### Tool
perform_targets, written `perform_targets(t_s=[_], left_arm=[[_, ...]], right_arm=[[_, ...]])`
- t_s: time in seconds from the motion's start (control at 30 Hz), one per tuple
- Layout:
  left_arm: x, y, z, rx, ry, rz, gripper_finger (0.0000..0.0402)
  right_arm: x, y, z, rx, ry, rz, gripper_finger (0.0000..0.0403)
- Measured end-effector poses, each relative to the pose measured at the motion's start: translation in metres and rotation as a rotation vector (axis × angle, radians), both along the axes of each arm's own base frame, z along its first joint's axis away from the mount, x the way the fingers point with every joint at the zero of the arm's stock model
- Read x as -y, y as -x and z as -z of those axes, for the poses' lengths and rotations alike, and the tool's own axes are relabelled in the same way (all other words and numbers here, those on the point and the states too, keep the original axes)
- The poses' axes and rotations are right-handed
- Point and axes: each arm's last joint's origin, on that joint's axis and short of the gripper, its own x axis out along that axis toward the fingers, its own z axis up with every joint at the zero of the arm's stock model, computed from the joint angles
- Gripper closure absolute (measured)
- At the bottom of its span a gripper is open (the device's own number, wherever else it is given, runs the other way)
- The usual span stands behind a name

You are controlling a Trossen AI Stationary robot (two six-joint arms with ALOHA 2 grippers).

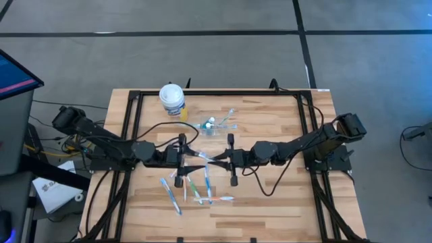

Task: Pick & Place toothbrushing station
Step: Put the purple toothbrush into the transparent organizer

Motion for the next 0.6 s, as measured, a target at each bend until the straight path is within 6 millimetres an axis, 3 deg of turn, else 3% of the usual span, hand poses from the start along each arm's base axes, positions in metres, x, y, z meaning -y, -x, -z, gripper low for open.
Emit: perform_targets(t_s=[0.4, 0.6], left_arm=[[-0.014, -0.007, 0.0, 0.029, 0.023, -0.045, 0.0243], [-0.011, -0.017, 0.007, 0.054, 0.025, -0.03, 0.0243]], right_arm=[[0.001, 0.0, -0.001, 0.013, 0.004, 0.002, 0.0391], [0.002, 0.0, -0.002, 0.016, 0.005, 0.006, 0.0387]])
